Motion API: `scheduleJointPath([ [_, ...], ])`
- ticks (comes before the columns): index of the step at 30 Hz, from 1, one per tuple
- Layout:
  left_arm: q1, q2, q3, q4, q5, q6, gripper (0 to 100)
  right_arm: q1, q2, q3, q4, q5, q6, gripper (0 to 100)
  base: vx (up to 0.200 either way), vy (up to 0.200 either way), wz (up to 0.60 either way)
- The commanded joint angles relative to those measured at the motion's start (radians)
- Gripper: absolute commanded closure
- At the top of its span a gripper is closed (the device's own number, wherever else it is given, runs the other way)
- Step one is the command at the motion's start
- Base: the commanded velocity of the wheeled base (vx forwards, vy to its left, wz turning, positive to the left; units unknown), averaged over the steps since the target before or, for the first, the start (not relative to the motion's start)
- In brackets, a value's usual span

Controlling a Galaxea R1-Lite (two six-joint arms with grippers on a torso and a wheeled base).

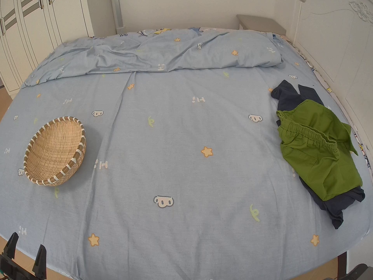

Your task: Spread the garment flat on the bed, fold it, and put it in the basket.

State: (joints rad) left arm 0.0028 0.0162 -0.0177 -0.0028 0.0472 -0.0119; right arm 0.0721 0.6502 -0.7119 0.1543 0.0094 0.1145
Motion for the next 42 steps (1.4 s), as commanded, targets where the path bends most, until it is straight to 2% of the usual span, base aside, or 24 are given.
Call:
scheduleJointPath([
  [1,0.0,-0.009,0.018,0.0,0.0,0.0,0,-0.083,0.807,-0.386,-0.005,-0.003,-0.151,0,0.0,0.0,0.0],
  [10,0.0,-0.009,0.018,0.0,0.0,0.0,0,-0.064,1.164,-0.753,0.174,-0.003,-0.162,0,0.0,0.0,0.0],
  [16,0.0,-0.009,0.018,0.0,0.0,0.0,0,-0.057,1.266,-0.836,0.176,-0.009,-0.167,0,0.0,0.0,0.0],
  [22,0.0,-0.009,0.018,0.0,0.0,0.0,0,-0.107,1.35,-0.919,0.182,-0.012,-0.171,0,0.0,0.0,0.0],
  [31,0.0,-0.009,0.018,0.0,0.0,0.0,0,-0.12,1.344,-0.952,0.317,-0.012,-0.2,0,0.0,0.0,0.0],
  [42,0.0,-0.009,0.018,0.0,0.0,0.0,0,-0.106,1.24,-0.92,0.254,0.014,-0.173,0,0.0,0.0,0.0],
])
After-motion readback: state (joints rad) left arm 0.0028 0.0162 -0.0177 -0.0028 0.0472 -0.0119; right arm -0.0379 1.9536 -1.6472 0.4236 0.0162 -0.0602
